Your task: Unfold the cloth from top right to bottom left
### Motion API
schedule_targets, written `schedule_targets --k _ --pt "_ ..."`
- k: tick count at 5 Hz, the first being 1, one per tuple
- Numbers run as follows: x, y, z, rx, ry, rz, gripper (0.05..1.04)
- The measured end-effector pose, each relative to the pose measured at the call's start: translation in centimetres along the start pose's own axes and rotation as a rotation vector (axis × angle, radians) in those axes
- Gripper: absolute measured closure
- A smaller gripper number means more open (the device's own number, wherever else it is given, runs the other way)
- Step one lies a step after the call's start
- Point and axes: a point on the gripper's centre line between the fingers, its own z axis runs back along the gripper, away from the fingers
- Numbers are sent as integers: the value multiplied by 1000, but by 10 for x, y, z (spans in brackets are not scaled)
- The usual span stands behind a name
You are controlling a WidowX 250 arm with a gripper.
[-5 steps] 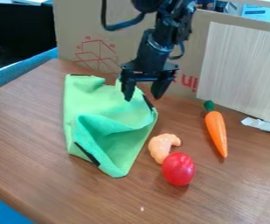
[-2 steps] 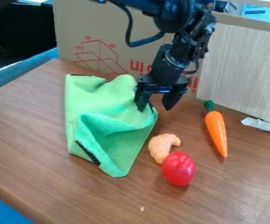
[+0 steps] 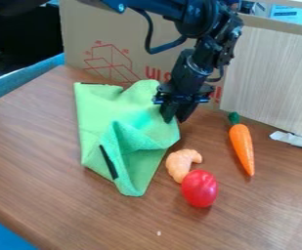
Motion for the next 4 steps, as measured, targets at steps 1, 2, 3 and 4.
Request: schedule_targets --k 1,2,3,4 --pt "3 5 -4 1 32 1 916" --pt "11 14 5 -29 61 7 1024" --pt "25 36 30 -106 87 14 1034" --pt "33 60 48 -180 112 8 1034"
